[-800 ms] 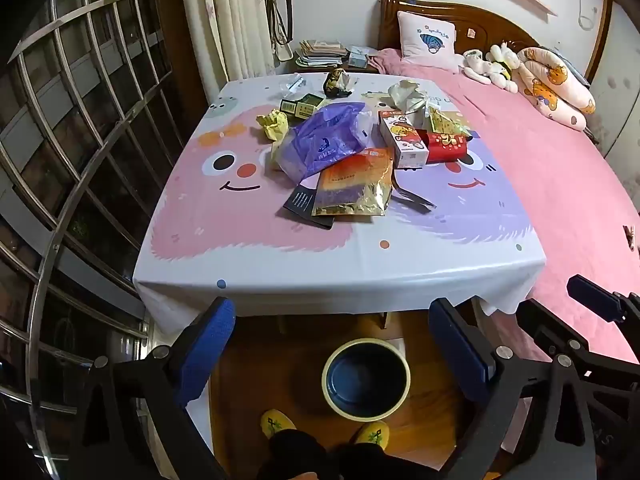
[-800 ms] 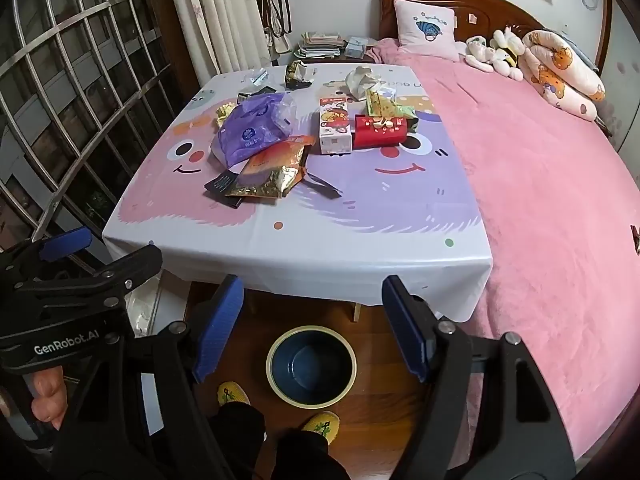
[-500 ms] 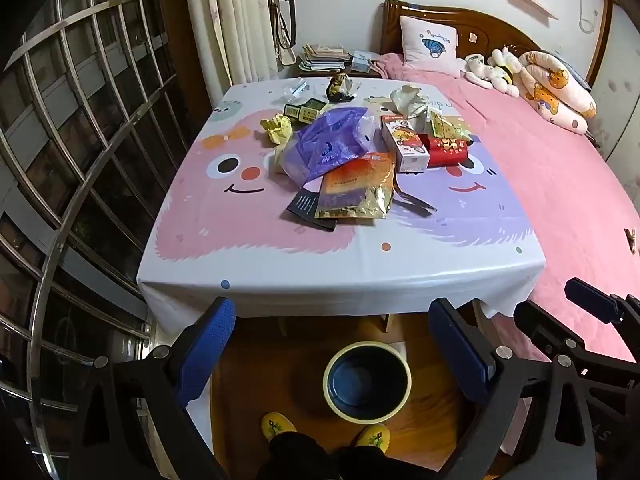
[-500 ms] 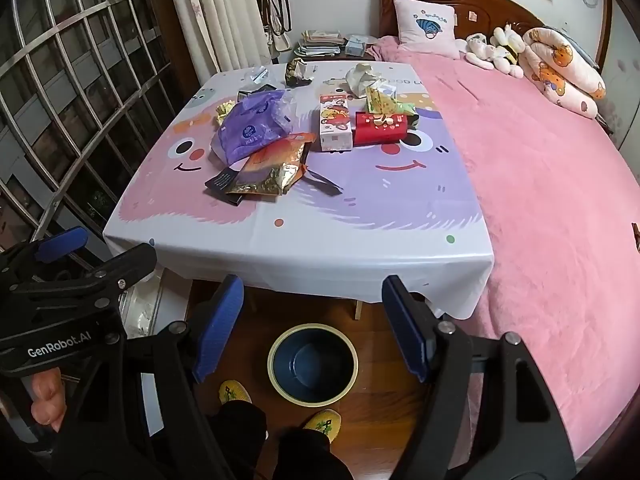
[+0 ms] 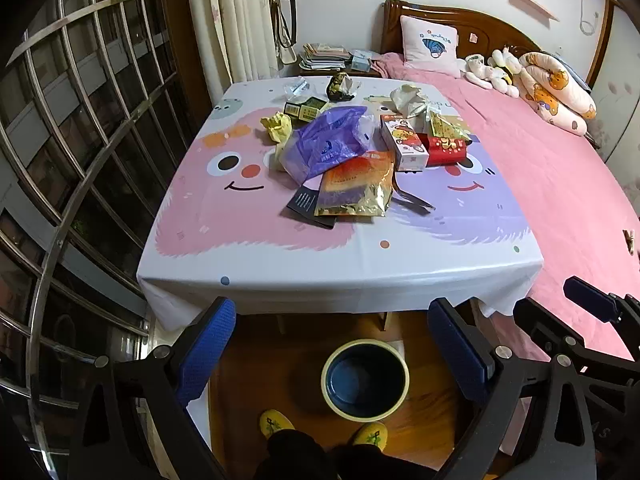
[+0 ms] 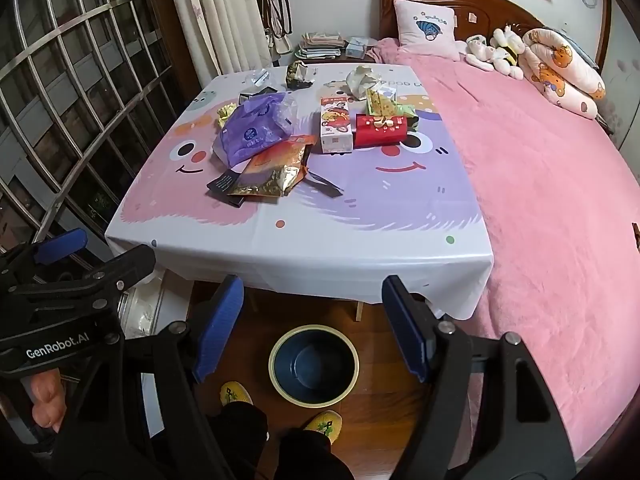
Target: Collect trash
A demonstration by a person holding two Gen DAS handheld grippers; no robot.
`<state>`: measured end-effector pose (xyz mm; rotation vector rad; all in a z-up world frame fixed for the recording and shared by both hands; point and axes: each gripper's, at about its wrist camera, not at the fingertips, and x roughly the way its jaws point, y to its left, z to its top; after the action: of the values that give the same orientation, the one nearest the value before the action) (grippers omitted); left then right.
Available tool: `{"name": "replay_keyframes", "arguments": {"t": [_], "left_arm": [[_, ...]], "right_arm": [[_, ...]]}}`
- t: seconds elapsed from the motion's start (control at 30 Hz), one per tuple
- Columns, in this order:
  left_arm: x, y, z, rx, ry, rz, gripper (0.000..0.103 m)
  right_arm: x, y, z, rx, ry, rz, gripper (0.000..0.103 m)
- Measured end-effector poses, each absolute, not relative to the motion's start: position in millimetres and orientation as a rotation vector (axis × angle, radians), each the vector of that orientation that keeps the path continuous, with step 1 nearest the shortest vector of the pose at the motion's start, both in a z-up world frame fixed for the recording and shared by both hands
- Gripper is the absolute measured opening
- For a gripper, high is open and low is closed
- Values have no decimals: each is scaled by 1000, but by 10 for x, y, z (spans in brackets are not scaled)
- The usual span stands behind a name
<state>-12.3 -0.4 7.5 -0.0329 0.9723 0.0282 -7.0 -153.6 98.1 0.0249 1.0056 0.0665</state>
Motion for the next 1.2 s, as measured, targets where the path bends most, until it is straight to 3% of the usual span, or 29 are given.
{"name": "replay_keyframes", "arguments": {"t": [1.2], "left_arm": [[-201, 35, 48, -48, 973, 20, 98]], "right_arm": [[-83, -1552, 887, 42, 1034, 66, 70]]}}
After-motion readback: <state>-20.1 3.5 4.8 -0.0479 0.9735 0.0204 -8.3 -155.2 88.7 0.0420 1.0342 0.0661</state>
